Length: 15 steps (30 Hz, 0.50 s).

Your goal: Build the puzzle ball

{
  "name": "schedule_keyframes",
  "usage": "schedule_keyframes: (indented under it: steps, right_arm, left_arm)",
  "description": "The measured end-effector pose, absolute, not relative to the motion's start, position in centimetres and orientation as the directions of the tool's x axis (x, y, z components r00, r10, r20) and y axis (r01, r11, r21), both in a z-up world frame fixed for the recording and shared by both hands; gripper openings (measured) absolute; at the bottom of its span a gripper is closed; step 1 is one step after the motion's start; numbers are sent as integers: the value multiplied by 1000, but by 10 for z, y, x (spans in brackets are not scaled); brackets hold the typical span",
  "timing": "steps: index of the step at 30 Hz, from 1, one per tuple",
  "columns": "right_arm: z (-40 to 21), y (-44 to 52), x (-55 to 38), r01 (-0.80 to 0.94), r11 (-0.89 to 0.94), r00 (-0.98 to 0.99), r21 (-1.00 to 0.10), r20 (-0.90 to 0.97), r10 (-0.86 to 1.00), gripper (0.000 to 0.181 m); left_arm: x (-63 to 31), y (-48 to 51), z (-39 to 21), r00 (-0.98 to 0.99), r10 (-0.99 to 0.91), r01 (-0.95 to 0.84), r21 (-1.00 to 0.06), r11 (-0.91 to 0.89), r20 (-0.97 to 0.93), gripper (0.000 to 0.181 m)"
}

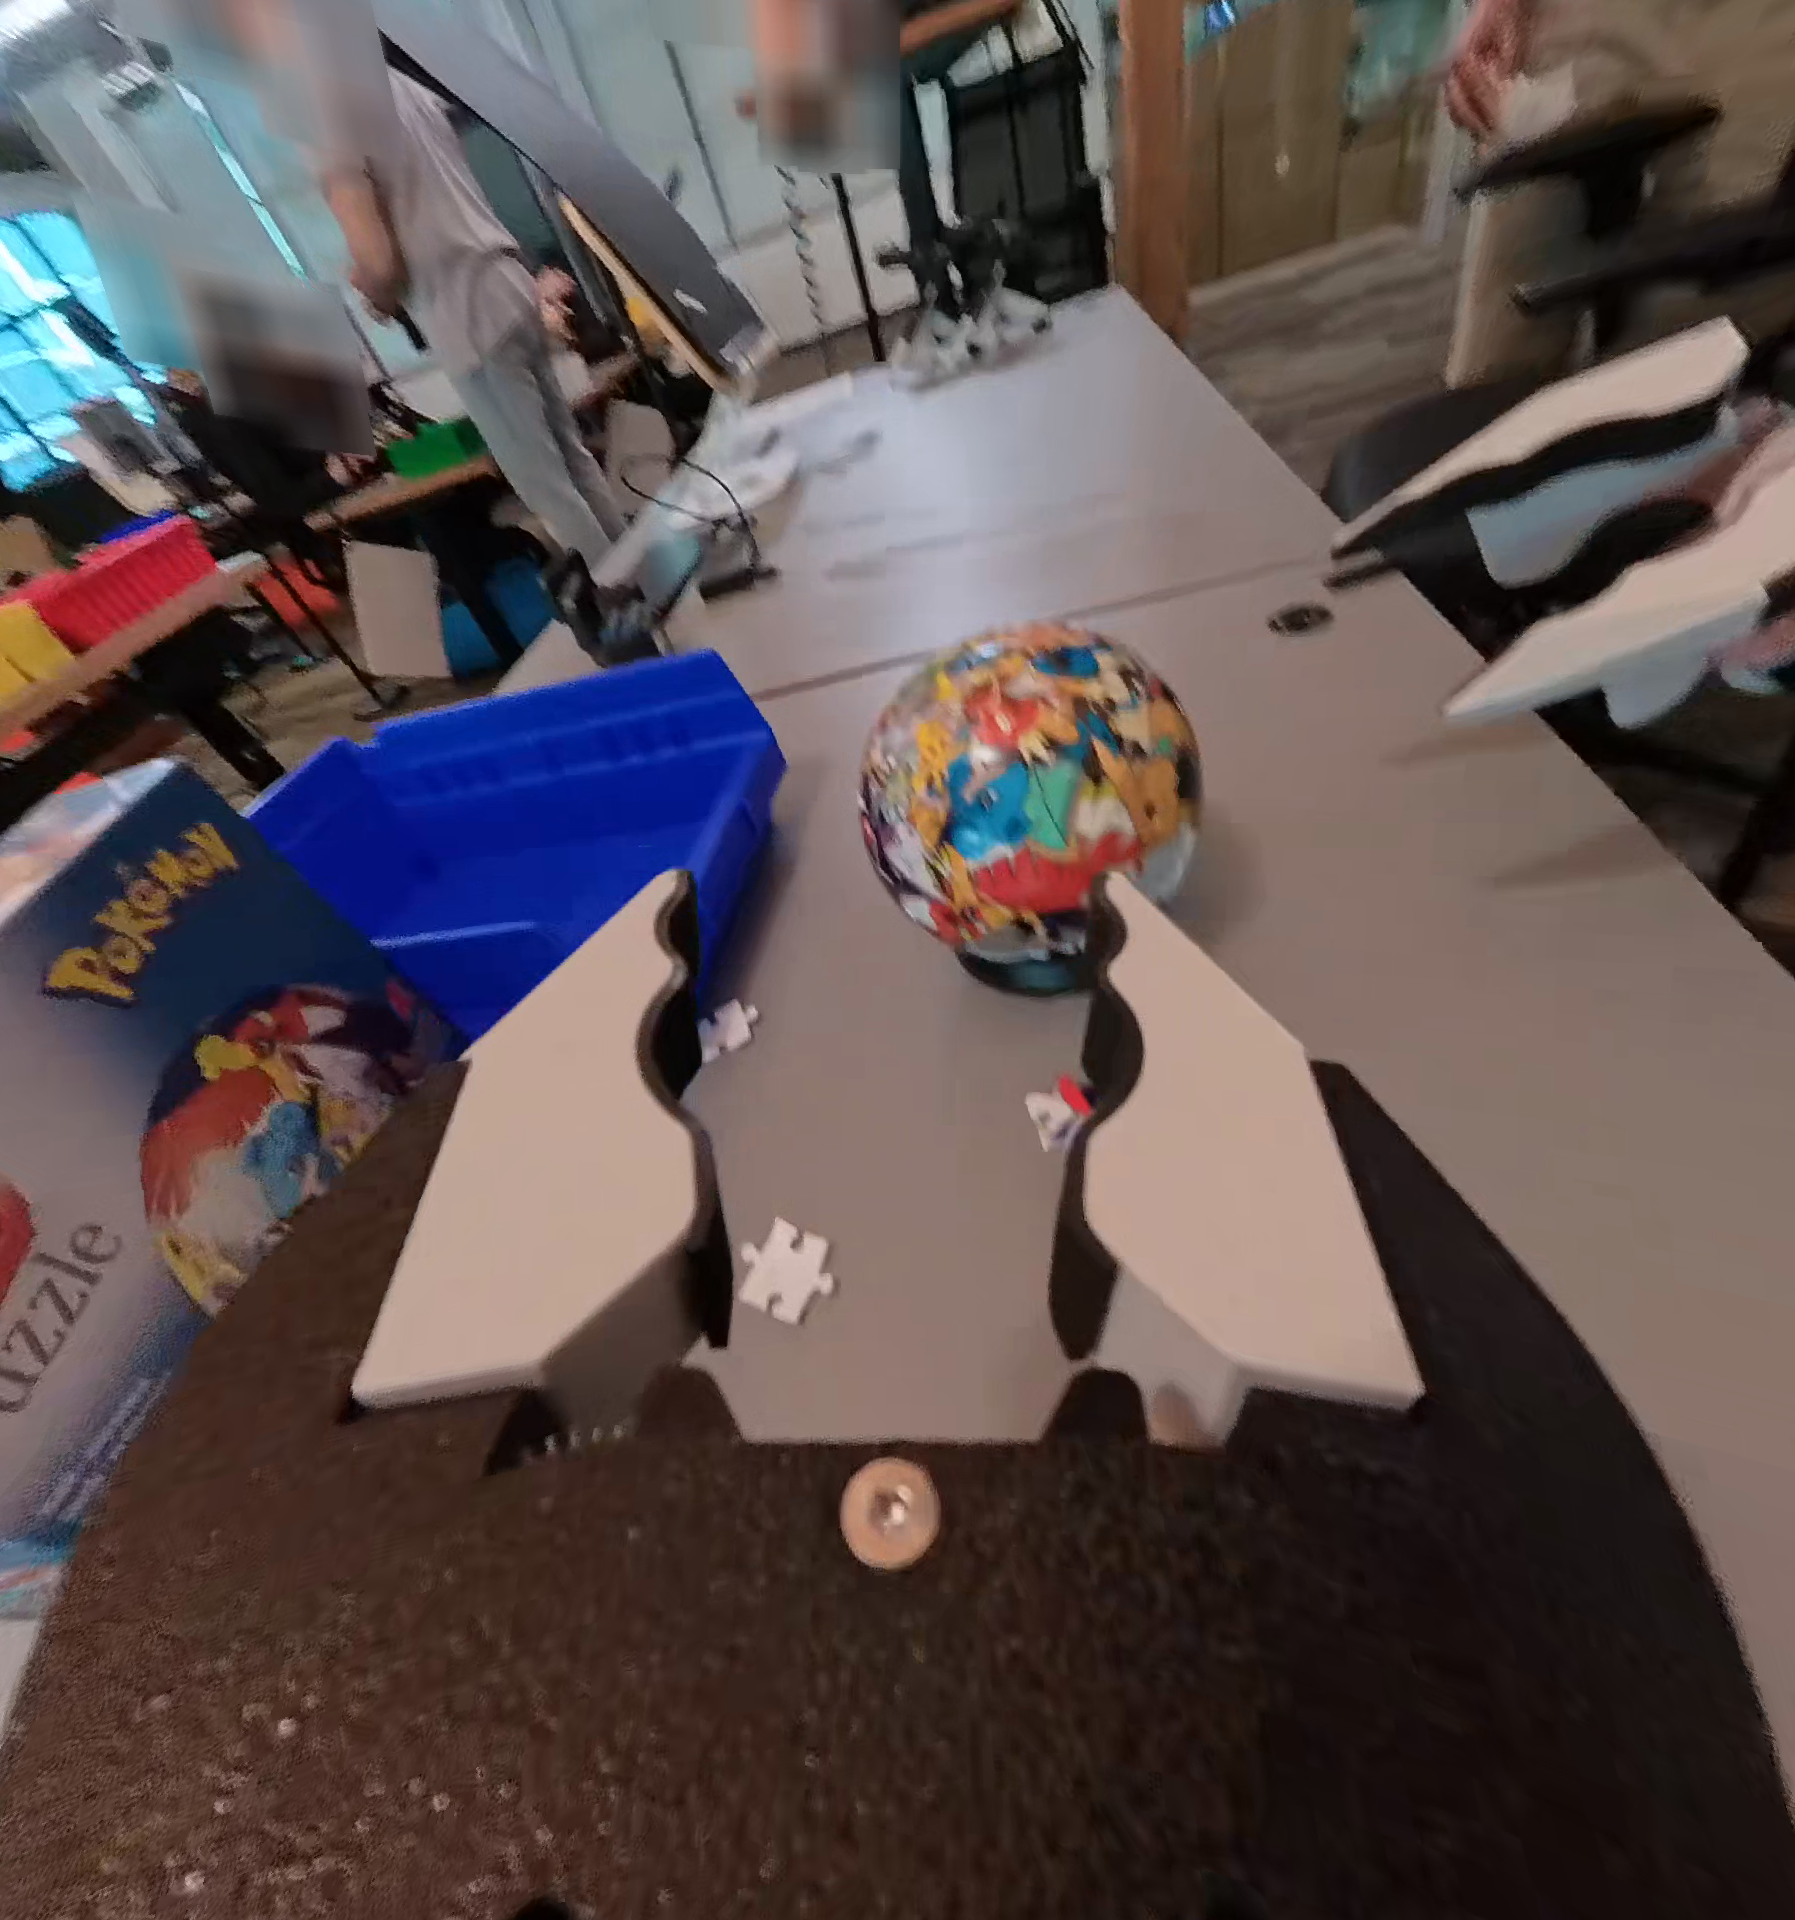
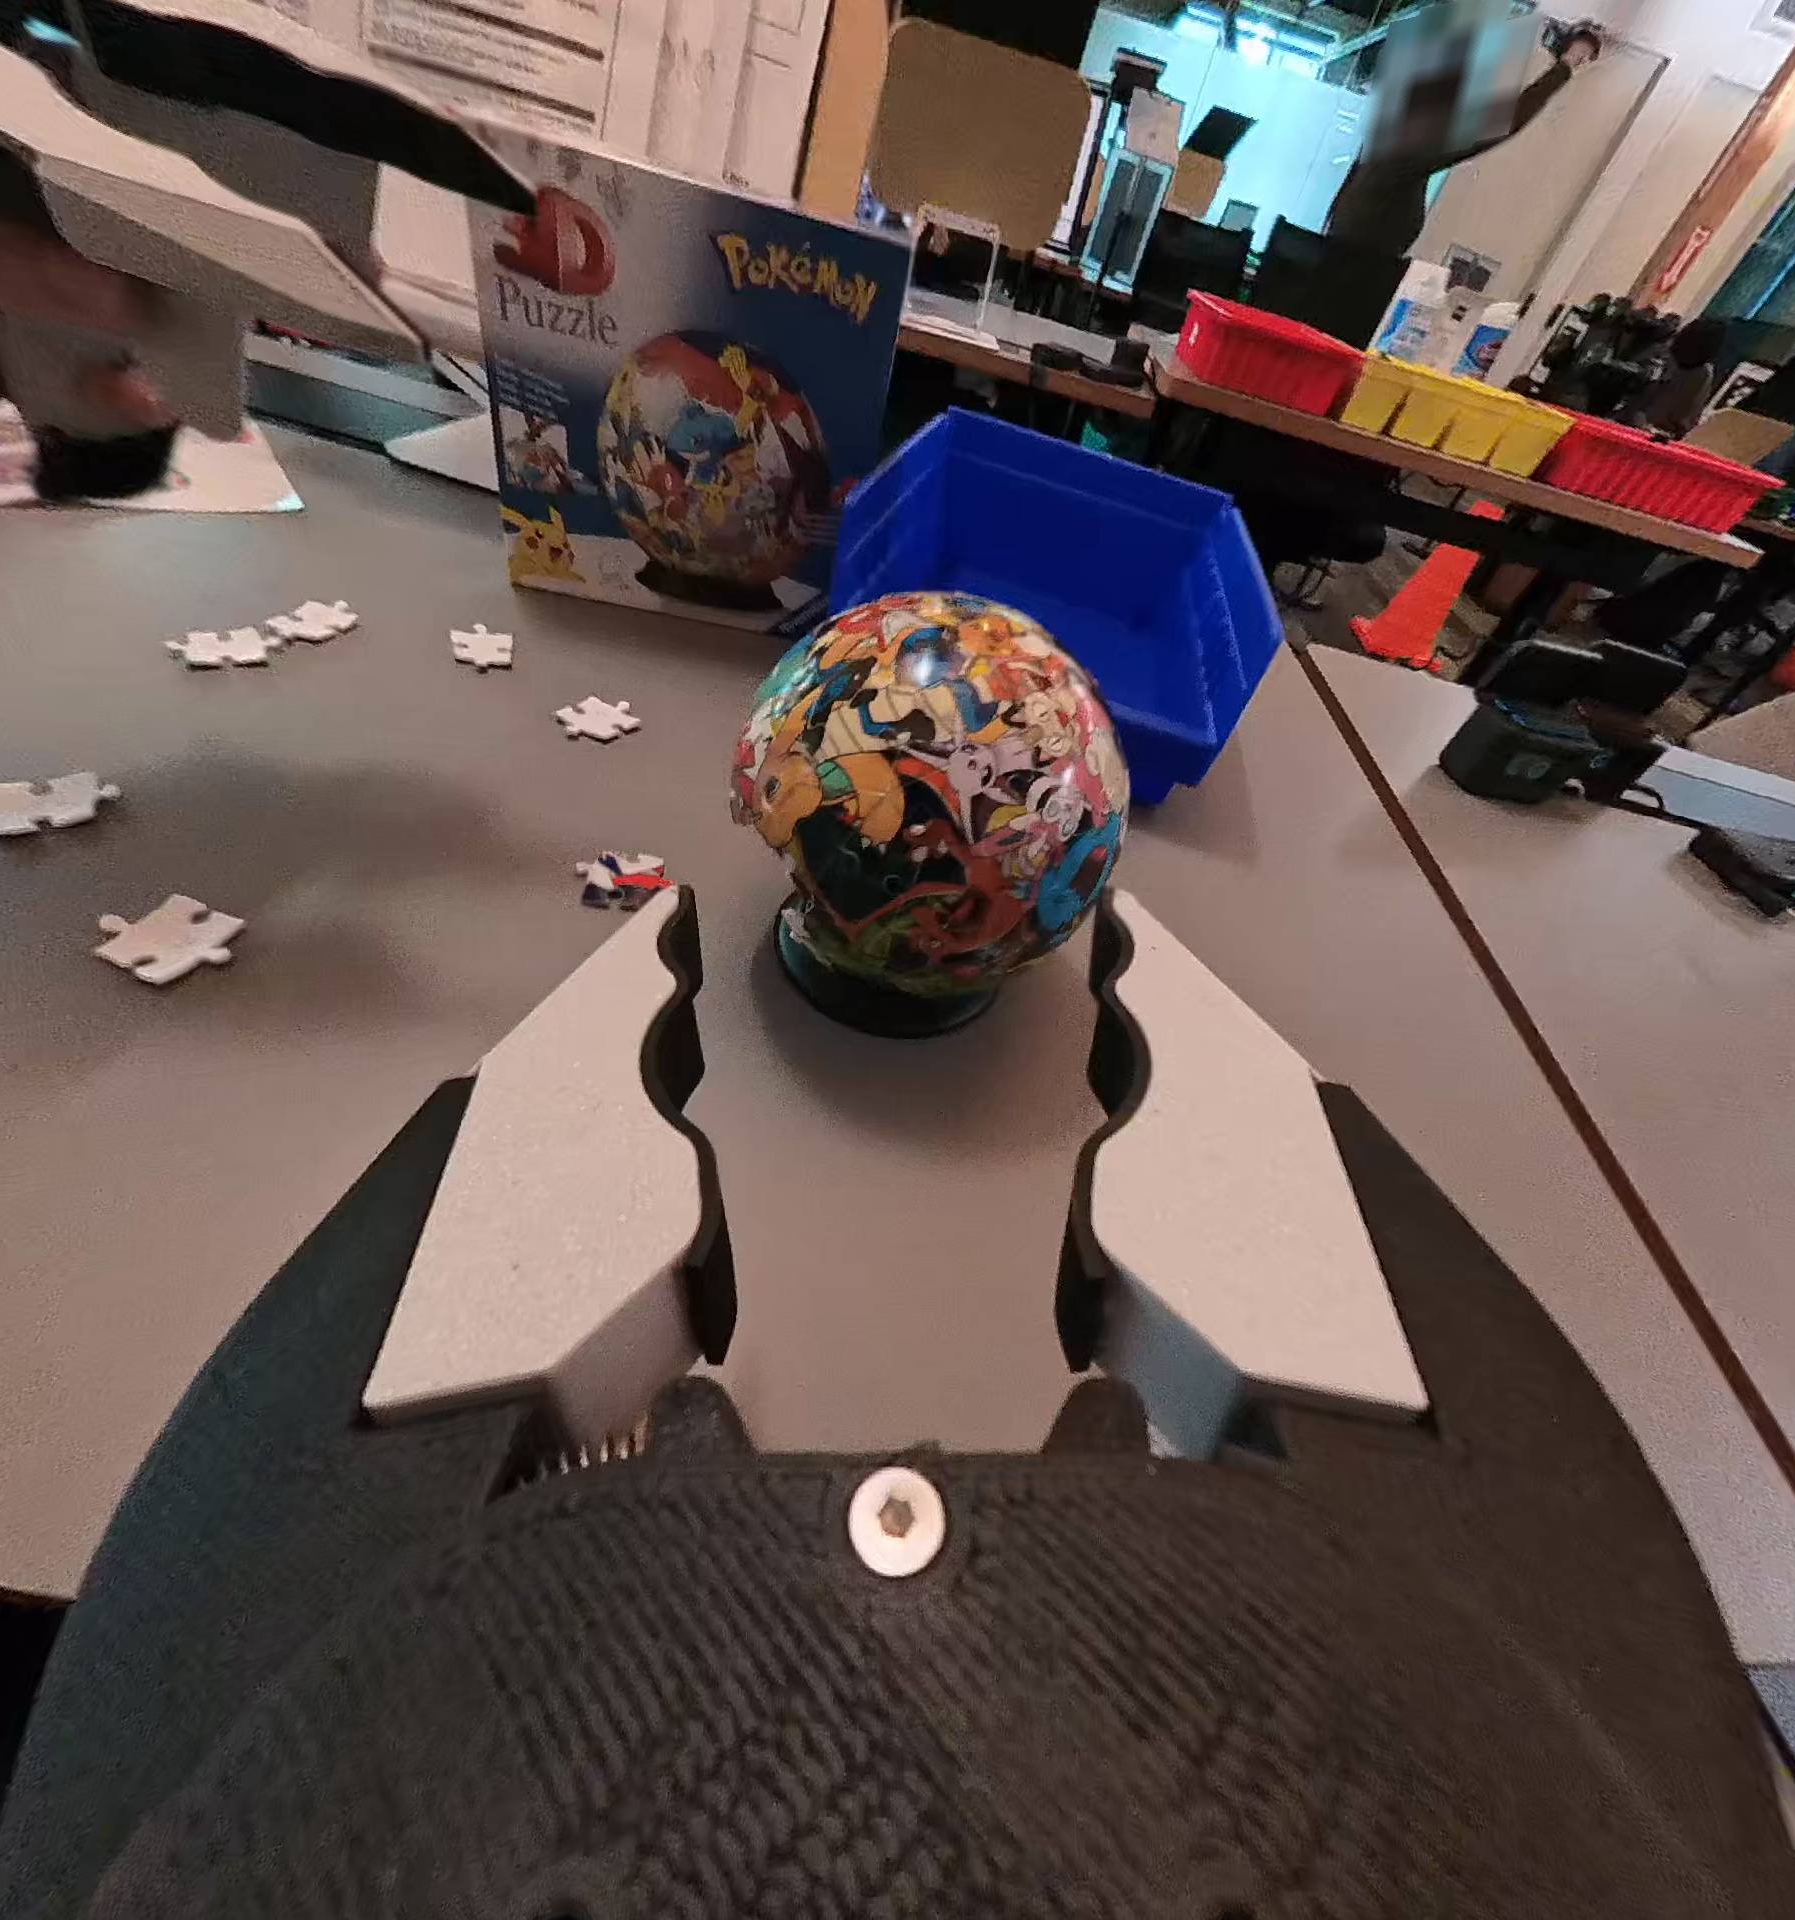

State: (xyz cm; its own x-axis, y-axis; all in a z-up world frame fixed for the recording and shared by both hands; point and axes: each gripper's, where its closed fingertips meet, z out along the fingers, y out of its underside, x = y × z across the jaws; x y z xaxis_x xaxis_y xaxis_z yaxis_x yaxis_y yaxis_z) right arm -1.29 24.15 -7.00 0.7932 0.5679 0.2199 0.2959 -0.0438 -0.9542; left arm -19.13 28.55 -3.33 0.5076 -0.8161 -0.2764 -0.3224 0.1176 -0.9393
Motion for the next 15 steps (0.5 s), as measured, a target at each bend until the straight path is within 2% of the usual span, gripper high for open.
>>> schedule_keyframes:
  steps: [4, 6, 8, 10, 15]
  right_arm:
    - [-82, 232, -19, 393, -76, 788, -916, 293, 541, 65]
    - [-82, 226, -24, 382, -92, 793, -920, 275, 543, 51]
    - [-85, 215, -39, 356, -99, 766, -929, 229, 601, 29]
    - [-91, 209, -52, 359, -96, 736, -929, 218, 641, 19]
    - [-115, 202, -81, 425, -126, 677, -896, 222, 702, 18]
  left_arm:
    - [-199, 263, -76, 307, -898, -497, -858, 130, -314, 53]
    - [-209, 260, -100, 233, -918, -606, -786, 122, -322, 46]
    - [-214, 251, -122, 163, -950, -663, -743, 94, -266, 42]
    - [-209, 243, -135, 135, -970, -667, -743, 61, -201, 39]
    - [-192, 263, -163, 267, -954, -695, -713, -94, -134, 34]
